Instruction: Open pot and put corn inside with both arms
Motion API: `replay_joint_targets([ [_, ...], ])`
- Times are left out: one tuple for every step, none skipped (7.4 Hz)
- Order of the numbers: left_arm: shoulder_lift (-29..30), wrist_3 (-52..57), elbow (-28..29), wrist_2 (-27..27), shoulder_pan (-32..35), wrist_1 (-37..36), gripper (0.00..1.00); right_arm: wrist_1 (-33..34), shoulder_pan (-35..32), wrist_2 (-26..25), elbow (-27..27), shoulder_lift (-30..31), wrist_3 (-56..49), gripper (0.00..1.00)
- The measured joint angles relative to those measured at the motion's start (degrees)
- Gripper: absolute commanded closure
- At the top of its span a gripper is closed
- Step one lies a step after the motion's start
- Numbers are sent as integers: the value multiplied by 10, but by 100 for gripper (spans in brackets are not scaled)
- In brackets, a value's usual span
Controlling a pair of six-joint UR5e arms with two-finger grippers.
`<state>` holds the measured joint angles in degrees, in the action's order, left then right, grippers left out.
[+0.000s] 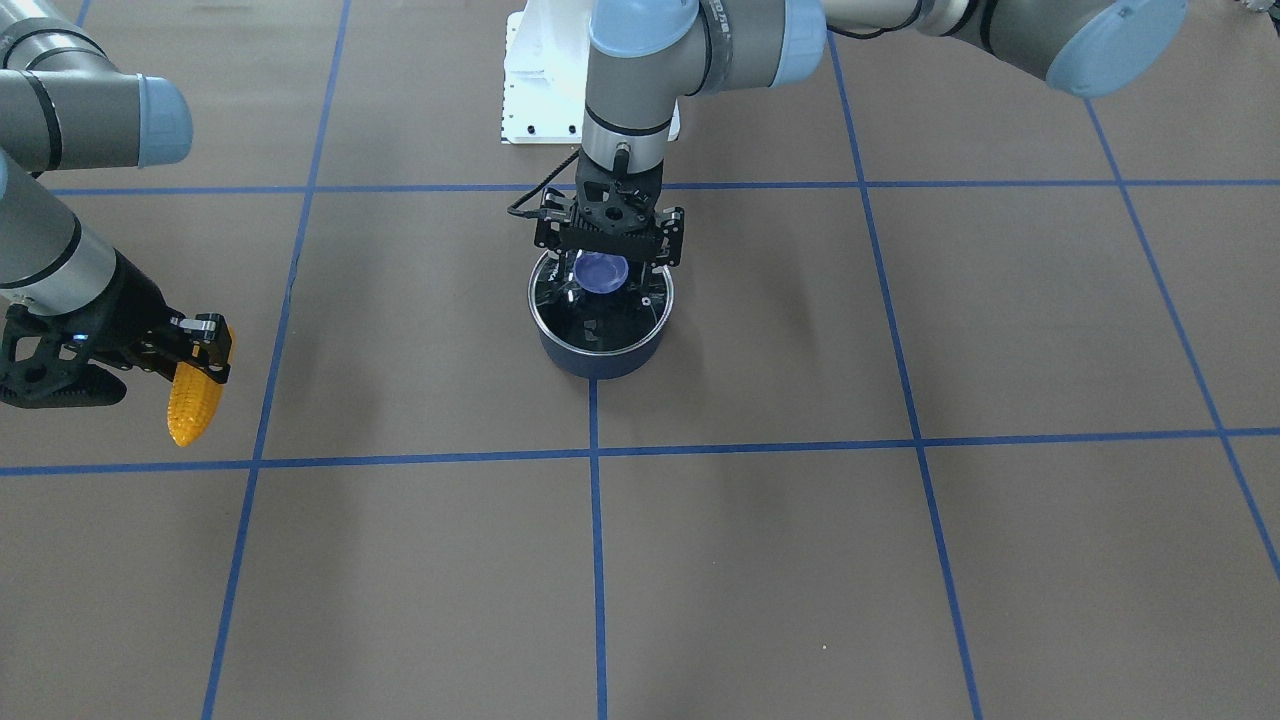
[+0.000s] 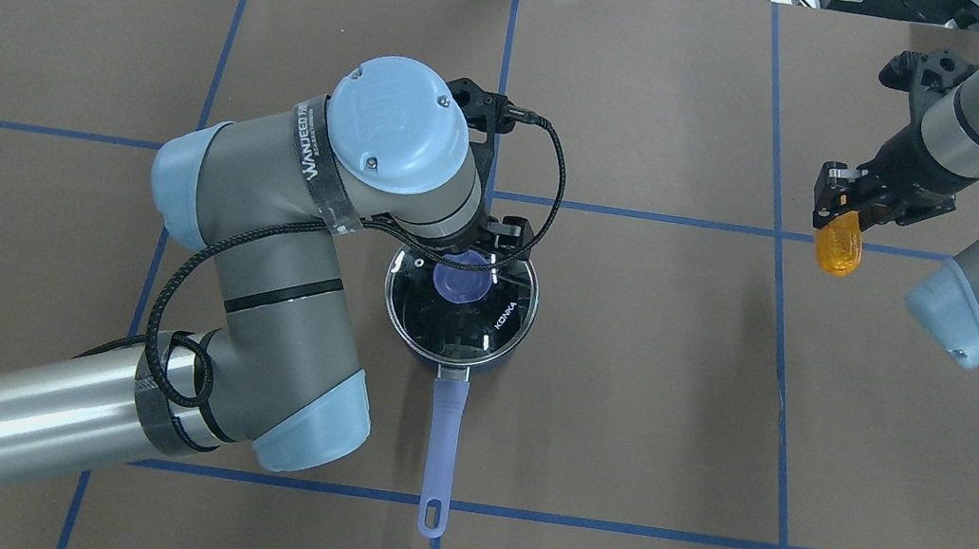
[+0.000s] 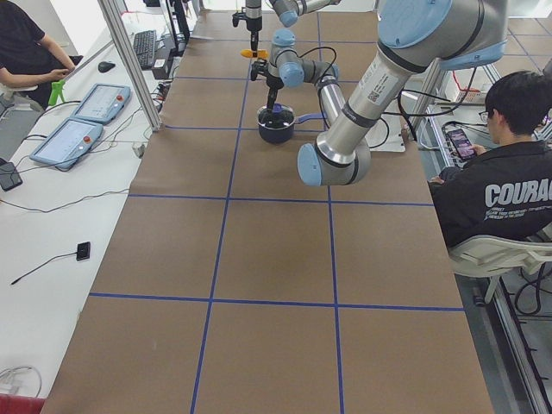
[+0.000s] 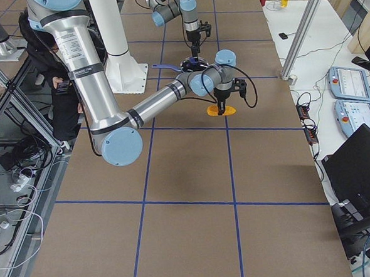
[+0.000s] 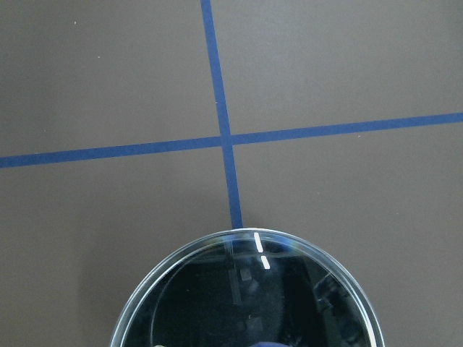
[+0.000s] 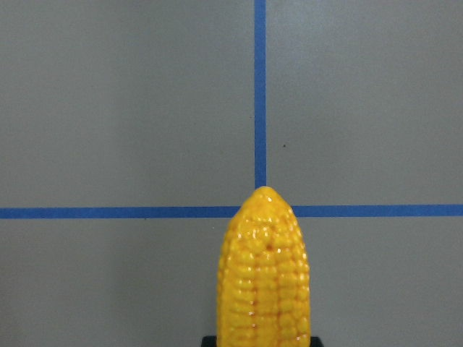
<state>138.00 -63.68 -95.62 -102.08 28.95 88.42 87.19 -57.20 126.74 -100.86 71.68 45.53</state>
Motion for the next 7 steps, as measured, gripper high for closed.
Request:
replay_joint_targets([
  [-1,11,3,7,-5,0,3,0,0,0,0,0,0,58],
  [-1,17,6,12,-9,0,3,0,0,0,0,0,0,58],
  [-1,20,7,14,-13,0,5,0,0,0,0,0,-1,58],
  [-1,21,7,16,-17,0,7,0,0,0,1,0,-4,58],
  [-1,22,8,16,-19,0,12,1,-1,0,1,0,-8,58],
  [-1,23,9,15,-20,0,16,1,-1,0,1,0,-10,58],
  [-1,25,9,15,-20,0,19,1,-1,0,1,0,-10,58],
])
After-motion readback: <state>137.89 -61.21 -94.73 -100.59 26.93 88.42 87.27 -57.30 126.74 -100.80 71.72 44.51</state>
